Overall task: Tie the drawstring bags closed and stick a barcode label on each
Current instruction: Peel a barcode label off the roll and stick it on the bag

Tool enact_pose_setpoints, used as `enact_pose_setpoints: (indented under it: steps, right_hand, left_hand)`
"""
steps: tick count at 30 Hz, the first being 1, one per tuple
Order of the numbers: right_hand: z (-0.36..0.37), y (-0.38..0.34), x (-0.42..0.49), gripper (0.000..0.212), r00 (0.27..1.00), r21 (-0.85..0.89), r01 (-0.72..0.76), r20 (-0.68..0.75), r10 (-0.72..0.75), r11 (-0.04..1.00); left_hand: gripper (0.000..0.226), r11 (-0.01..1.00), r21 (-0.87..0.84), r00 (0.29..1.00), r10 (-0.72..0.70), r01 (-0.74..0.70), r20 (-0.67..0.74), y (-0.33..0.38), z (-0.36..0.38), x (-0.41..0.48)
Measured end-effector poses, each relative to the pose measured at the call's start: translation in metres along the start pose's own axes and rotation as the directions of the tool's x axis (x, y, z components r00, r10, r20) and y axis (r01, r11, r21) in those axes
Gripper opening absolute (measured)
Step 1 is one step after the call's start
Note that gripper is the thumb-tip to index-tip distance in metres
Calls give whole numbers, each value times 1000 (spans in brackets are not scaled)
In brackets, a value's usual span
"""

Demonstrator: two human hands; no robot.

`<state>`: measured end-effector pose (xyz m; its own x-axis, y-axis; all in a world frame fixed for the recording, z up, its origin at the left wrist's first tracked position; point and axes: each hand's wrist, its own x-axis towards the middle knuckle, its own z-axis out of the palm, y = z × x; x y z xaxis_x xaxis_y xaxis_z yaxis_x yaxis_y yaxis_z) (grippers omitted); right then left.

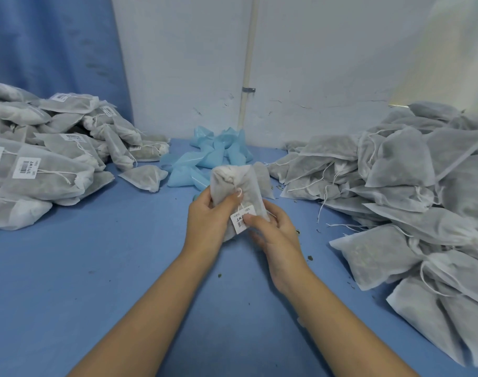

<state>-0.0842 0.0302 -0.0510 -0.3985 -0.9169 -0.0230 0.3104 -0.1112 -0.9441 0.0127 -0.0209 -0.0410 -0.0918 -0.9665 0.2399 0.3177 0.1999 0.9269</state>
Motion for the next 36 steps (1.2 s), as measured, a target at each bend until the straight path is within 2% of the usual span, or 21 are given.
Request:
enact_pose_setpoints:
  steps: [3, 6, 9, 14, 18, 21, 26, 29, 32, 34, 36]
  right_hand:
    - [-4, 2, 2, 35, 998, -10, 15, 57, -15, 1000]
    - [-5, 3, 4, 25, 996, 78, 6, 86, -12, 997]
    - [-5, 1, 5, 17, 997, 177, 4, 75, -18, 984]
    - [-6, 1, 5, 16, 999, 242, 12, 41, -22, 970]
    - [-5, 1, 6, 13, 1000, 238, 6, 20, -11, 971]
    - [-5, 2, 6, 15, 1000, 206, 0, 9, -2, 979]
    - [-5, -2, 5, 14, 999, 300, -4, 36, -7, 954]
    - [-5, 0, 5, 17, 999, 266, -5, 35, -4, 964]
    - [-4, 2, 6, 11, 1000, 174, -3, -6, 4, 985]
    - [-6, 1, 7, 8, 1000, 159, 7, -31, -2, 987]
    - [-8, 1, 8, 7, 999, 163, 14, -47, -7, 986]
  left_hand:
    - [10, 999, 40, 997, -39, 37, 67, -1, -1, 1]
    - [5, 998, 8, 991, -66, 66, 118, -2, -1, 0]
    - [16, 999, 17, 986, -49, 47, 160, -4, 1, -1]
    - [19, 982, 158, 970, -134, 102, 201, -11, -1, -3]
    - [35, 961, 274, 975, -89, 31, 201, -13, -4, -1]
    - [32, 977, 211, 965, -82, 29, 247, -10, -4, -2]
    - [29, 987, 138, 953, -117, 80, 280, -8, -5, -3]
    - [28, 987, 134, 952, -123, 88, 279, -6, -7, -2]
    - [30, 979, 181, 955, -140, 94, 263, -7, -9, -1]
    - [36, 968, 225, 945, -173, 111, 279, -8, -11, 0]
    - [32, 964, 218, 924, -218, 153, 313, -7, -14, 1]
